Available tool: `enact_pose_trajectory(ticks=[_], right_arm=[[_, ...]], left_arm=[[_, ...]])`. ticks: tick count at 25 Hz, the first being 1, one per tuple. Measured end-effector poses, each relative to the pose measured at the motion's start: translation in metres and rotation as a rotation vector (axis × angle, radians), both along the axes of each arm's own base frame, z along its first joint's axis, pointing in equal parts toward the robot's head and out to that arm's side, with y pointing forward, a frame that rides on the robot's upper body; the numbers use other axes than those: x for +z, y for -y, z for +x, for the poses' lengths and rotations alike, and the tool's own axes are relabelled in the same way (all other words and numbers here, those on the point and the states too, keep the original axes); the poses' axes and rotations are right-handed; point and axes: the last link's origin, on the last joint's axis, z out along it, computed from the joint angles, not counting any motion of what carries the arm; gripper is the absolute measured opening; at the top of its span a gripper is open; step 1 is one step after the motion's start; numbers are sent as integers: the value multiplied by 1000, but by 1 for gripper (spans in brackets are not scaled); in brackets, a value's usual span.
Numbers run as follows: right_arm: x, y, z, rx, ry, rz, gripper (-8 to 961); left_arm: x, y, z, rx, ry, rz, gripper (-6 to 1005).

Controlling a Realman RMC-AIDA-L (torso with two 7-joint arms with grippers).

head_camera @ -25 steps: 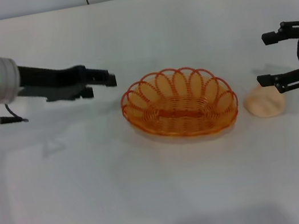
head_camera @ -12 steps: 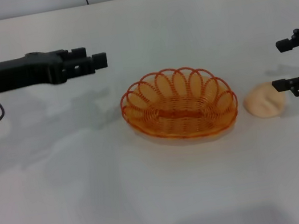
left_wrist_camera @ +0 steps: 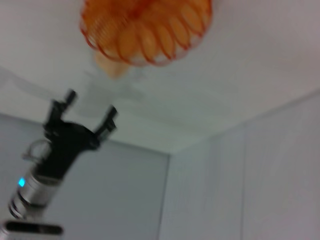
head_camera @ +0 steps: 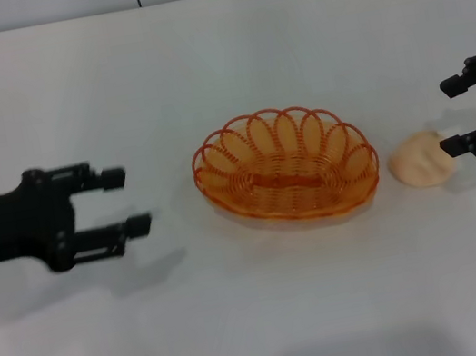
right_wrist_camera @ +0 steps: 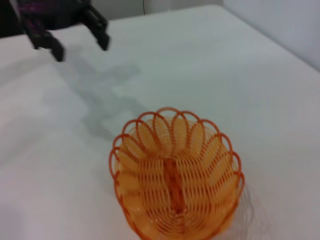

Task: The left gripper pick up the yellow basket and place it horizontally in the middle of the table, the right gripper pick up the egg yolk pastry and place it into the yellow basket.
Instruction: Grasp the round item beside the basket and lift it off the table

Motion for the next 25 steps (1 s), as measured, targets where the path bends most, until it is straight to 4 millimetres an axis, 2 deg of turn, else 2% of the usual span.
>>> enact_pose_trajectory(ticks=[7,12,25], right_arm=[[-11,-6,-6,-29,36,-9,821],[-19,-8,-11,-30,57,-32,820],[-36,-10,-15,-38,85,-63,817]], left_arm=[[23,4,-3,-15,-121,-137,710],[32,3,2,-64,-178,-153,711],[7,3,6,-134,-257,-76,713]])
